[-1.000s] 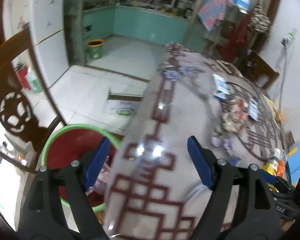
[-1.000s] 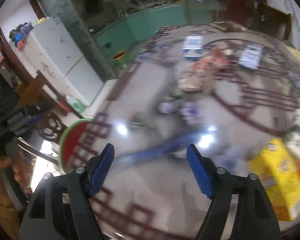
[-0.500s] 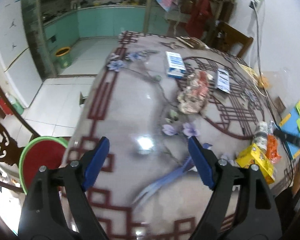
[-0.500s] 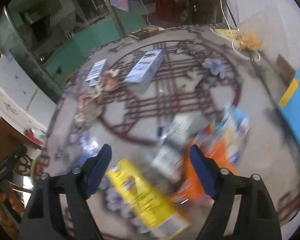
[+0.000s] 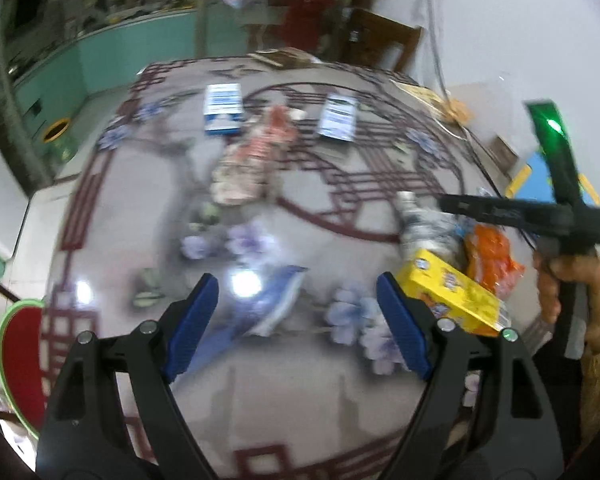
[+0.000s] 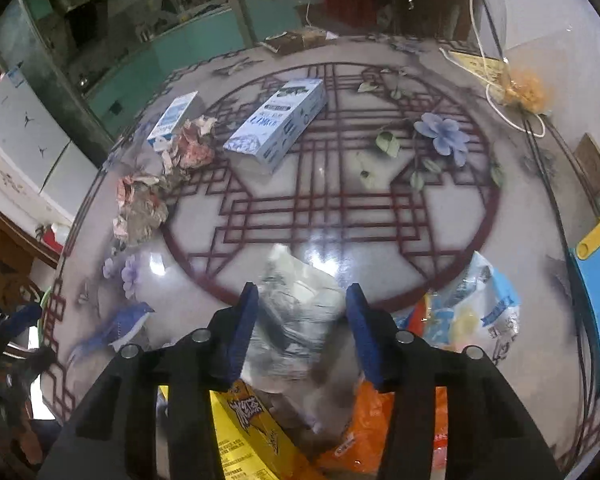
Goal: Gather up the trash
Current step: 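Grasp the white patterned paper cup with the right tool while the left tool grasps the yellow drink carton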
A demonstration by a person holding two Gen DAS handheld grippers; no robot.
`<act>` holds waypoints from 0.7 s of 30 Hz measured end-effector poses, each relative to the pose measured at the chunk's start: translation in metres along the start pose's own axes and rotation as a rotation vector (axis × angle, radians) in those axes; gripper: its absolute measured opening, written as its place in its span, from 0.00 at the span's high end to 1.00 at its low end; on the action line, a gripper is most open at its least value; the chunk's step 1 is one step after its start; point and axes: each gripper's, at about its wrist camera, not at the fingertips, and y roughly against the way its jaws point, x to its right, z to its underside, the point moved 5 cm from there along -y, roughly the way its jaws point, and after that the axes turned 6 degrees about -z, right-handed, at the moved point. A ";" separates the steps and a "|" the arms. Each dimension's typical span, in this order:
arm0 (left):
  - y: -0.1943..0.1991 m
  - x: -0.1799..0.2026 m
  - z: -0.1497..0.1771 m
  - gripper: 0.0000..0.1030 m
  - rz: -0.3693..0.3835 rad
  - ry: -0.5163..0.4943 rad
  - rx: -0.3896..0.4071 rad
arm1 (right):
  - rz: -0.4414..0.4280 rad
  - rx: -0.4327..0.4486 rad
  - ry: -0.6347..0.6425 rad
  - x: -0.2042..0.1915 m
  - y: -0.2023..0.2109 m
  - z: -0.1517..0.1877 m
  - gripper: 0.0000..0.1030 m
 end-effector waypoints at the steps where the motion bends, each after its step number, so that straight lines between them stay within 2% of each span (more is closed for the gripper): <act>1: 0.001 0.007 0.002 0.24 0.015 -0.004 0.001 | -0.014 -0.017 -0.011 0.001 -0.004 0.001 0.49; 6: 0.002 0.038 0.014 0.23 0.073 -0.007 -0.003 | -0.008 -0.057 -0.020 0.001 -0.019 0.003 0.27; 9: -0.004 0.048 0.027 0.23 0.104 0.029 -0.047 | -0.027 -0.086 -0.029 -0.001 -0.025 0.006 0.22; 12: -0.008 0.053 0.039 0.23 0.111 0.082 -0.077 | 0.002 -0.168 -0.015 -0.003 -0.042 0.014 0.22; 13: -0.008 0.054 0.043 0.23 0.108 0.099 -0.077 | 0.010 -0.183 -0.014 -0.002 -0.046 0.017 0.22; 14: -0.008 0.055 0.046 0.23 0.106 0.116 -0.077 | 0.013 -0.180 -0.015 -0.001 -0.046 0.018 0.30; 15: -0.008 0.057 0.049 0.23 0.107 0.138 -0.077 | 0.010 -0.168 -0.015 -0.001 -0.045 0.017 0.53; 17: -0.008 0.061 0.052 0.23 0.122 0.179 -0.083 | -0.006 -0.134 -0.025 0.000 -0.037 0.014 0.52; 21: -0.019 0.080 0.052 0.23 0.177 0.244 -0.137 | -0.092 0.018 -0.132 0.013 0.000 -0.001 0.55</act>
